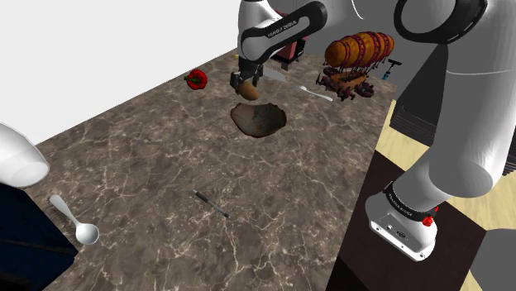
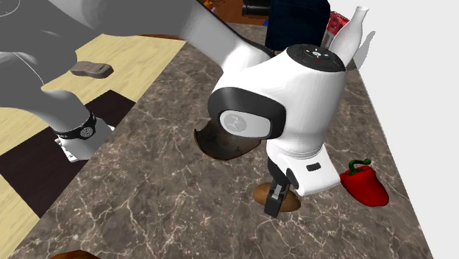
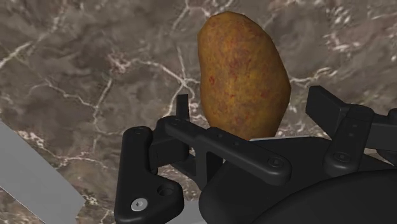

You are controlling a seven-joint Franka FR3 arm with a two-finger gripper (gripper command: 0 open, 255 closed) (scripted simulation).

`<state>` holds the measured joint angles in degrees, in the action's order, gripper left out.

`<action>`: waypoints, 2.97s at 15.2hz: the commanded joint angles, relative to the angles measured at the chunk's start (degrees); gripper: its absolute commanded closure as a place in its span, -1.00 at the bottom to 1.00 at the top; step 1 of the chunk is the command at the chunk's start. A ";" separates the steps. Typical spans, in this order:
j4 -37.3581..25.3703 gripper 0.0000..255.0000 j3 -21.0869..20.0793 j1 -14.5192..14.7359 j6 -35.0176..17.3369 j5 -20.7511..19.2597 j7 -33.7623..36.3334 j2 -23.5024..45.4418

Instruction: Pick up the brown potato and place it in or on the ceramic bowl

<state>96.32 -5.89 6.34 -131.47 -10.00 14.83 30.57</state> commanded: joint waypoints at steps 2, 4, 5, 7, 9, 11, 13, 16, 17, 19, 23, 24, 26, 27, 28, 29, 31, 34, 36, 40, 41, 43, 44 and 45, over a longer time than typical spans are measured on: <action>-0.17 -1.00 0.06 -0.02 -0.37 -0.07 -0.01 0.52; -0.18 -1.00 0.06 -0.02 -0.37 -0.07 -0.01 0.52; -0.18 -1.00 0.06 -0.02 -0.37 -0.07 -0.01 0.52; -0.18 -1.00 0.06 -0.02 -0.37 -0.07 -0.01 0.52; -0.17 1.00 0.06 -0.02 -0.36 -0.07 -0.01 0.51; -0.17 1.00 0.06 -0.02 -0.36 -0.07 -0.01 0.51; -0.17 1.00 0.06 -0.02 -0.36 -0.07 -0.01 0.51; -0.17 1.00 0.06 -0.02 -0.36 -0.07 -0.01 0.51; -0.18 1.00 0.06 -0.02 -0.36 -0.07 -0.01 0.52; -0.33 1.00 0.01 -0.05 0.20 0.03 -0.11 0.10; -1.09 1.00 -0.20 -0.16 2.52 0.40 -0.49 -1.48; -1.31 1.00 -0.25 -0.18 3.11 0.49 -0.59 -1.85; -1.83 1.00 -0.34 -0.22 4.32 0.66 -0.77 -2.55; -2.10 1.00 -0.38 -0.24 4.93 0.75 -0.87 -2.89; -2.39 1.00 -0.42 -0.25 5.54 0.84 -0.96 -3.23; -2.69 1.00 -0.46 -0.27 6.16 0.92 -1.05 -3.55; -3.32 1.00 -0.54 -0.29 7.41 1.08 -1.23 -4.17; -4.39 1.00 -0.64 -0.32 9.31 1.31 -1.49 -5.02; -5.18 1.00 -0.71 -0.34 10.61 1.46 -1.67 -5.54; -6.93 1.00 -0.81 -0.34 13.25 1.73 -2.00 -6.45; -7.41 1.00 -0.84 -0.34 13.92 1.79 -2.08 -6.65; -8.42 1.00 -0.88 -0.34 15.29 1.90 -2.24 -7.02; -8.95 1.00 -0.91 -0.33 15.98 1.96 -2.32 -7.18; -9.49 1.00 -0.93 -0.33 16.67 2.01 -2.39 -7.33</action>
<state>87.28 -6.79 6.00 -115.46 -8.05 12.50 23.41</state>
